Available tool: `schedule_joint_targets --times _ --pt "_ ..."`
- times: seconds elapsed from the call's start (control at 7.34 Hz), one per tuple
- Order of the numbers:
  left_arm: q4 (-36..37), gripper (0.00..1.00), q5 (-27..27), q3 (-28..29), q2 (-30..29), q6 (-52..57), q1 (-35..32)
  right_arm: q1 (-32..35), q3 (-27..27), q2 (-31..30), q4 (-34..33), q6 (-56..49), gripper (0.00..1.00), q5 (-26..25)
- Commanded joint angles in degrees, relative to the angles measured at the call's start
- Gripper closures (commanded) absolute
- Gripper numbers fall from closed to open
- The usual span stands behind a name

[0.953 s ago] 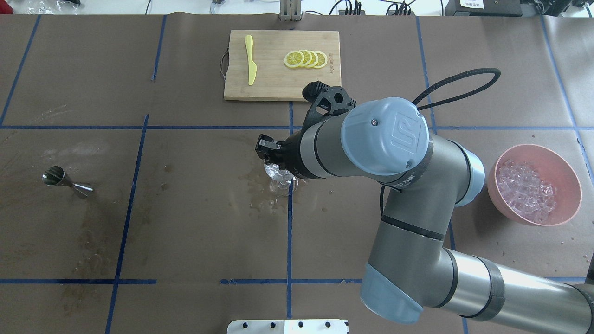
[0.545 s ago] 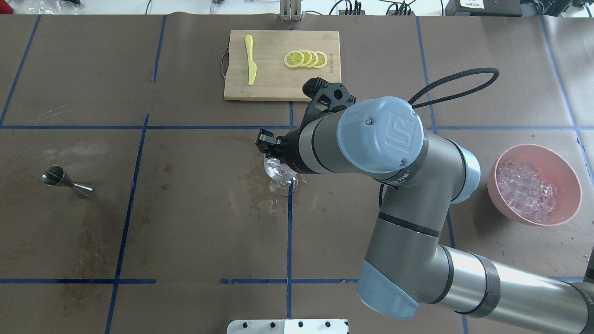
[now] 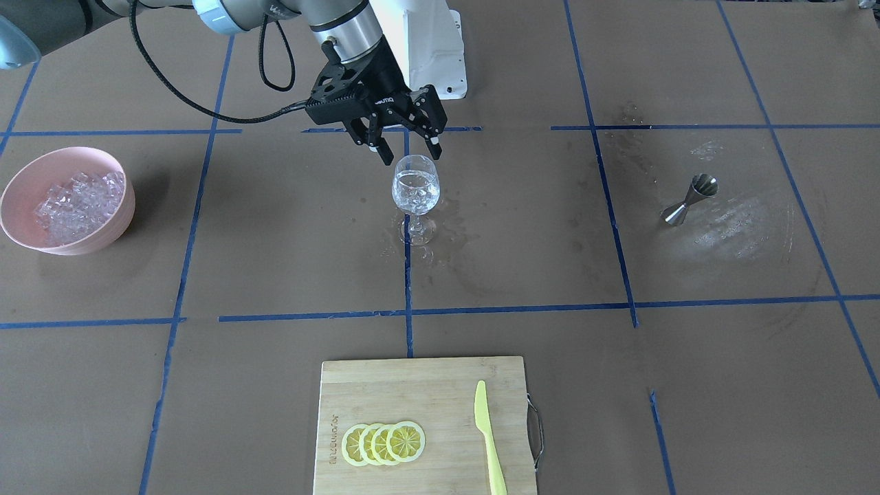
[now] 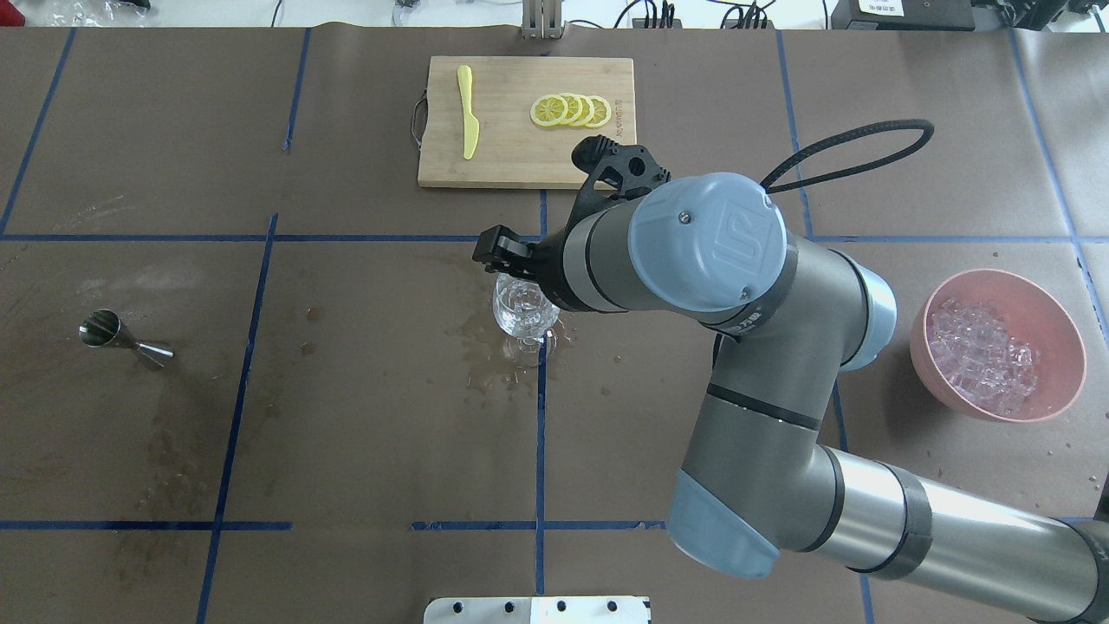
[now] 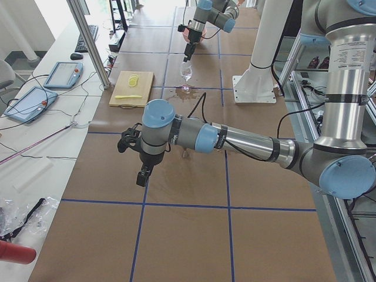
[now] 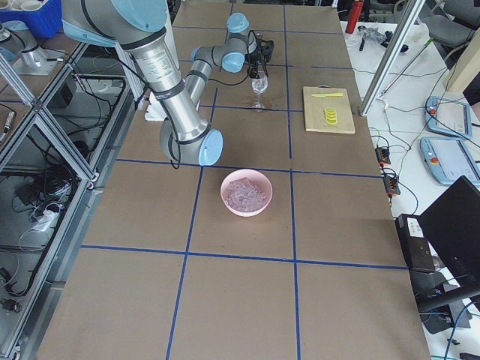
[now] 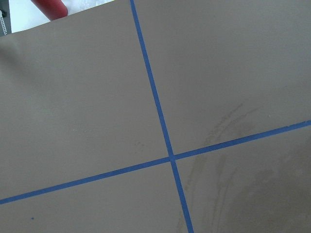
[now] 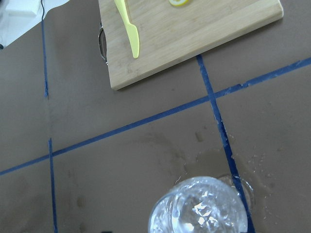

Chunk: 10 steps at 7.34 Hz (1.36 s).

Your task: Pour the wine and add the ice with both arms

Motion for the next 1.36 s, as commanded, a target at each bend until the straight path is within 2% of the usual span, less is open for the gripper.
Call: schedule_joint_targets --times 0.0,0.14,0.41,0.68,0.82,0.95,1.09,1.23 --pt "-0.02 0.0 0.18 -0.28 0.57 -0.19 0.0 7.27 3.04 -6.11 0.0 -5.51 0.0 8.43" --pt "-0.02 0.0 0.18 -0.1 0.57 -0.19 0.09 10.88 5.24 -10.94 0.0 -12.61 0.0 11.54" --pt "-0.02 0.0 0.19 -0.45 1.09 0.16 0.0 21.76 4.48 -18.43 -0.35 -27.88 0.0 19.44" --pt "0.16 0.0 -0.43 -1.42 4.08 -0.02 0.17 36.24 -1.56 -25.99 -0.53 -54.12 0.0 29.1" --pt "0.6 0.0 -1.04 -1.33 5.82 -0.1 0.61 41.28 -5.95 -27.59 -0.53 -64.35 0.0 31.76" --pt "0.6 0.0 -4.7 -0.89 7.32 -0.28 1.48 45.16 -9.91 -28.99 -0.88 -72.8 0.0 33.61" --pt "0.6 0.0 -6.48 -1.06 8.73 -1.76 4.19 48.5 -12.82 -29.62 -4.8 -83.67 0.0 33.98" --pt "-0.01 0.0 -5.8 -0.89 9.35 -1.43 4.57 49.84 -14.41 -29.45 -11.01 -93.01 0.0 32.94"
